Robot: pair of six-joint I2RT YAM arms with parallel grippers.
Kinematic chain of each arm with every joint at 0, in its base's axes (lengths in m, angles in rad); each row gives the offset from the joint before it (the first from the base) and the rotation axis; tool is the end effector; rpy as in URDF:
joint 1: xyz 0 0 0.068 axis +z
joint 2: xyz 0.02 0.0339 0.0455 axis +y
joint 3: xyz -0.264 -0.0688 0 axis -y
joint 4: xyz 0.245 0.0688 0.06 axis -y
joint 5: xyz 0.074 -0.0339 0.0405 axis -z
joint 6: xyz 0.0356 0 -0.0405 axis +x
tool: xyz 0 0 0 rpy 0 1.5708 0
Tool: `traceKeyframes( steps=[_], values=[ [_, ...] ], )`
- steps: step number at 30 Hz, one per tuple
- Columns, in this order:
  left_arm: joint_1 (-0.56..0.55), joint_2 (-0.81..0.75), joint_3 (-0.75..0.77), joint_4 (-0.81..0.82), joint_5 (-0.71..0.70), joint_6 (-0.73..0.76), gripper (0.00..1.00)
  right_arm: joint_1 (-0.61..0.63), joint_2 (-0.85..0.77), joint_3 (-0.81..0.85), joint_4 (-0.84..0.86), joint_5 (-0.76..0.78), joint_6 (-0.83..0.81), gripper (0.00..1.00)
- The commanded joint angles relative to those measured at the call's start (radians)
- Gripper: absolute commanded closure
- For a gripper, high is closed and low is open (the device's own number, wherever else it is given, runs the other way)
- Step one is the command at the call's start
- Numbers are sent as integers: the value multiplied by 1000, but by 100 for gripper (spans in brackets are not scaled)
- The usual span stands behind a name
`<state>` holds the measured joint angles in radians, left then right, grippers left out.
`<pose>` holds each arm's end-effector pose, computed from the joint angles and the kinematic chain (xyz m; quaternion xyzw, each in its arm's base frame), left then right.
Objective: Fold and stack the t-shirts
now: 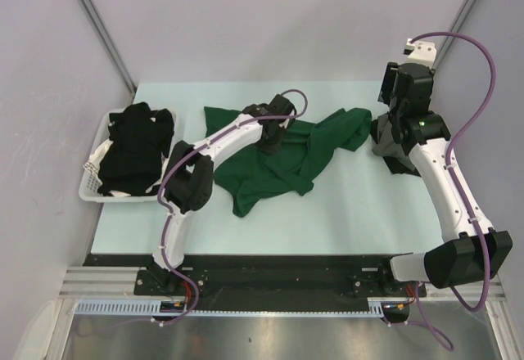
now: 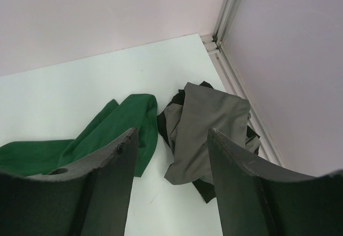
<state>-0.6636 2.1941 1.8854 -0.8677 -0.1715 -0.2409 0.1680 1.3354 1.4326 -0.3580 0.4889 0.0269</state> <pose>0.3722 -0.2833 0.2099 0.1886 0.9588 -0.0098 0.2123 0.2969 0.0334 0.4265 0.0928 0.7780 -0.1335 0.6069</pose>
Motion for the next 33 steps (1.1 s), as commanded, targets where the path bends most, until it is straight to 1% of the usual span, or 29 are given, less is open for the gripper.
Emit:
traceKeyframes(
  steps=[1, 2, 3, 4, 5, 8, 10, 13, 20, 27, 33],
  values=[
    [-1, -103, 67, -45, -46, 34, 100, -2, 2, 3, 44, -1, 13, 41],
    [-1, -106, 64, -48, -48, 34, 100, -2, 2, 3, 45, -3, 13, 40],
    [-1, -108, 60, -47, -40, 34, 97, -2, 5, 3, 45, -4, 13, 40],
    [-1, -105, 54, -47, -27, 34, 93, -2, 4, 3, 47, -6, 15, 41],
    [-1, -102, 47, -45, -14, 32, 83, -2, 7, 3, 47, -7, 18, 40],
    [-1, -79, 31, -47, 16, 19, 71, -2, 5, 3, 45, -9, 19, 40],
    [-1, -70, 6, -28, 27, 8, 69, -2, 4, 3, 40, -6, 19, 41],
    [-1, -57, -22, -1, 47, 8, 62, -2, 2, 3, 36, -1, 11, 40],
    [2, -11, -51, 19, 58, 35, 57, -2, -2, 3, 34, 10, 4, 40],
    [18, 1, -106, 62, 64, 45, 56, -2, -5, 3, 31, 16, -4, 40],
    [38, 1, -121, 87, 63, 60, 56, -2, -4, 5, 28, 13, -5, 40]
  ],
)
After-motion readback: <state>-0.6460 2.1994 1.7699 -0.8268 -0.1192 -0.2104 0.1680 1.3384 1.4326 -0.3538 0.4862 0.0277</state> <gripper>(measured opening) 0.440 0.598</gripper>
